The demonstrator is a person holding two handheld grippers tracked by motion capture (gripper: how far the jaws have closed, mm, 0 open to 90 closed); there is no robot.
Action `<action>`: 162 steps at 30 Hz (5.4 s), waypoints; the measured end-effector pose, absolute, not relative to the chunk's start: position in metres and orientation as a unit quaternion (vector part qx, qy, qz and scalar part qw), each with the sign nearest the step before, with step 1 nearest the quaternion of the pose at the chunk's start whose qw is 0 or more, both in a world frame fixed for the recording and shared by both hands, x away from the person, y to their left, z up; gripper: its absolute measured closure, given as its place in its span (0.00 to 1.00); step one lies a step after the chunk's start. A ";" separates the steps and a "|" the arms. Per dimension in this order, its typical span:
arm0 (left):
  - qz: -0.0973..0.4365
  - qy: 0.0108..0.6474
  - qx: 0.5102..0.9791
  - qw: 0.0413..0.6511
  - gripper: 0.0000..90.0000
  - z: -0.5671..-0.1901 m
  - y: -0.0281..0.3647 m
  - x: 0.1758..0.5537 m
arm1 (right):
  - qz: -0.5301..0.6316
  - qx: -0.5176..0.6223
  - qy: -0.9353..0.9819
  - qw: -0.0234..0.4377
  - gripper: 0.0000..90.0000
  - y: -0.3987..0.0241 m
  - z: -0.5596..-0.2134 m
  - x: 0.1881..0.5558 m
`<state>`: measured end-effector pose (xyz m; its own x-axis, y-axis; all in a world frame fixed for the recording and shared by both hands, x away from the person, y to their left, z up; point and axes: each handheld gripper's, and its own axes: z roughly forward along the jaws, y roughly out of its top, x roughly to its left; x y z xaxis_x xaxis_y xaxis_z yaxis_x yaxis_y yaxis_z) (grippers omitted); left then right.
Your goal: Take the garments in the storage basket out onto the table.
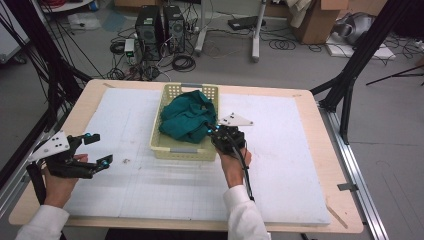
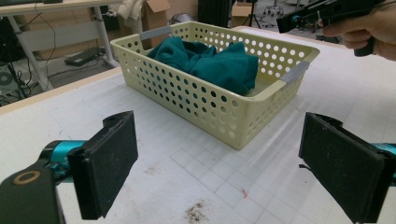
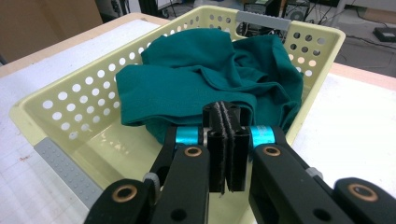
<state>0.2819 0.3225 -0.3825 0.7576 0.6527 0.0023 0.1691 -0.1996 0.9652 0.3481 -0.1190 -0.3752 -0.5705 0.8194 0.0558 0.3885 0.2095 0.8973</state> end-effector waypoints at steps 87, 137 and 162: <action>0.210 0.284 0.734 0.580 0.13 -0.384 0.327 0.288 | 0.318 0.456 0.817 0.155 0.01 -0.040 -0.296 0.483; 0.209 0.286 0.726 0.589 0.13 -0.383 0.331 0.288 | 0.172 0.509 0.835 0.122 0.01 -0.004 -0.413 0.520; 0.208 0.284 0.727 0.589 0.13 -0.383 0.329 0.288 | 0.202 0.512 0.832 0.065 0.50 -0.006 -0.412 0.517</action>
<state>0.2884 0.3290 -0.3835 0.7513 0.6592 -0.0319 0.1682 -0.1445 0.9751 0.5174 -0.0061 -0.4118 -0.4669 0.8789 0.0978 0.8262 0.3941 0.4026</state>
